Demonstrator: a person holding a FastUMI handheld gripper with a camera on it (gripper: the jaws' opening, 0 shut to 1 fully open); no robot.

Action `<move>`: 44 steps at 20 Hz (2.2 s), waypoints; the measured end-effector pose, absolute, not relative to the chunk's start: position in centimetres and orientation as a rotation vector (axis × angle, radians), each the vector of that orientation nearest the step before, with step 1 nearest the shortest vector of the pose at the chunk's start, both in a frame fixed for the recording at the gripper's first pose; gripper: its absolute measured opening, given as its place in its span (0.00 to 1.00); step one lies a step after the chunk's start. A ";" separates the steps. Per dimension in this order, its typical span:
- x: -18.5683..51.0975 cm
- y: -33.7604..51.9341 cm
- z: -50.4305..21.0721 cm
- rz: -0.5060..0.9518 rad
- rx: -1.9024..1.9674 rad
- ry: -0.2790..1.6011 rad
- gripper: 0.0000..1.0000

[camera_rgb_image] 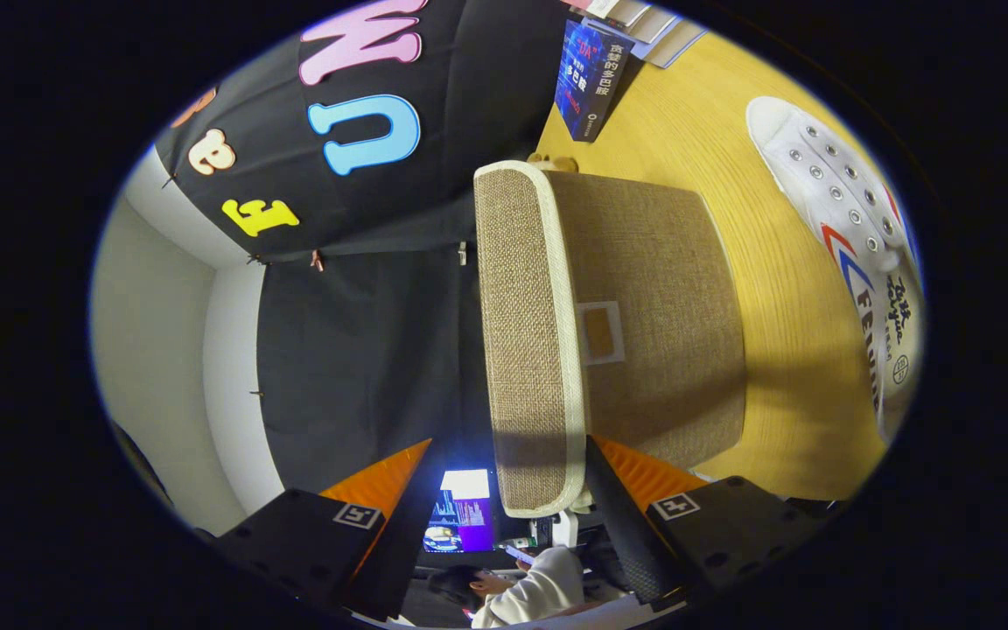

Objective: Open the storage box then place both shoes into the box .Put the left shoe in first, then the right shoe, with the right side of both shoes facing outward in a uniform manner.

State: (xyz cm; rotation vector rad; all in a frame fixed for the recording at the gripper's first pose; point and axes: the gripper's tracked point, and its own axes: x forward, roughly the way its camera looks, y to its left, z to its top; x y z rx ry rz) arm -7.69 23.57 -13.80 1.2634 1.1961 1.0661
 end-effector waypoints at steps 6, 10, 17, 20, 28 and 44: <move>-7.5 23.9 -10.6 1.081 1.299 1.157 0.83; -8.1 24.9 -9.2 1.110 1.311 1.187 0.71; -7.4 25.1 -8.5 1.044 1.266 1.158 0.13; -7.1 25.3 -7.4 1.041 1.263 1.125 0.08; -6.9 27.4 -3.5 1.078 1.209 1.109 0.06; -7.9 45.1 2.9 1.189 1.020 1.094 0.08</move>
